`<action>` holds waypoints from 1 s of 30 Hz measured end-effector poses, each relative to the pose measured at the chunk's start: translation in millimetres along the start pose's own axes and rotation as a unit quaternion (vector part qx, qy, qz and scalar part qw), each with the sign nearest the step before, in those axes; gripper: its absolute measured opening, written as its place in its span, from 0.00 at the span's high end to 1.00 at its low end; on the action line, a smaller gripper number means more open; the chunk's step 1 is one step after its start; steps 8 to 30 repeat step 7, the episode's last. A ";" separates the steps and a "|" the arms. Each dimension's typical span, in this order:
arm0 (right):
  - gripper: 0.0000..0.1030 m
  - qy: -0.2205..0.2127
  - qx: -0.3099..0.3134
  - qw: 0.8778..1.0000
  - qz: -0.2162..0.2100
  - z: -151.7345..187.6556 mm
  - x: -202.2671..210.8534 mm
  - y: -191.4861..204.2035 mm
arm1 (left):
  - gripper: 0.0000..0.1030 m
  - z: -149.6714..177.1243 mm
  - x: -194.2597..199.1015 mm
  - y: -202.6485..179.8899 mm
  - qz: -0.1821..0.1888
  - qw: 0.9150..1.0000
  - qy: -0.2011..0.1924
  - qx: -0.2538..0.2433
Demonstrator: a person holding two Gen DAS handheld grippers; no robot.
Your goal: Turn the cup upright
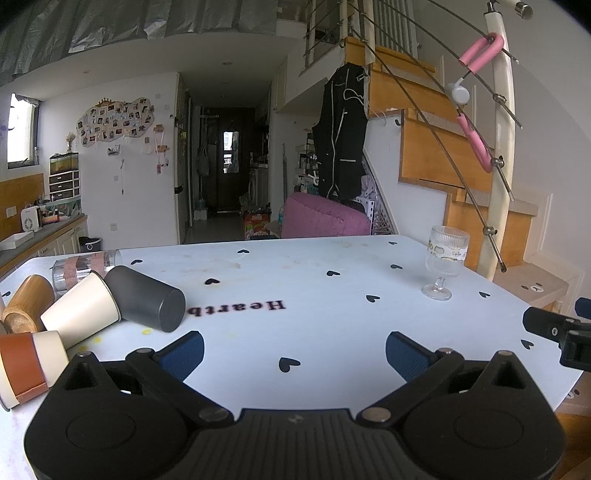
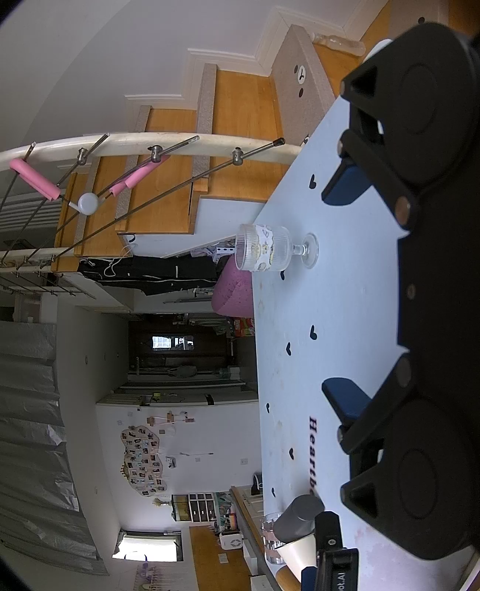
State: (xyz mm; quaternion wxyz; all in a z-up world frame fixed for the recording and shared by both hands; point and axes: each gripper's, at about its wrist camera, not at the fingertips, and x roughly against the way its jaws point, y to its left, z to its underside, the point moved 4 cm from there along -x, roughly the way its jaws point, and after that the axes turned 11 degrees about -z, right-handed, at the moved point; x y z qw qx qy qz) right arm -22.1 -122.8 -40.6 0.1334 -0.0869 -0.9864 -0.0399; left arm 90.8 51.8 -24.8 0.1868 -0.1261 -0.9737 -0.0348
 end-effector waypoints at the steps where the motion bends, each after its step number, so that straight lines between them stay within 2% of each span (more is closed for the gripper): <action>1: 0.02 0.000 0.000 1.000 0.000 0.0 0.0 0.0 | 0.00 0.2 -0.1 -0.1 0.000 1.000 0.000 -0.001; 30: 0.02 0.000 0.000 1.000 0.000 0.0 -0.1 0.0 | 0.00 1.0 -0.1 -0.2 -0.002 1.000 -0.002 -0.003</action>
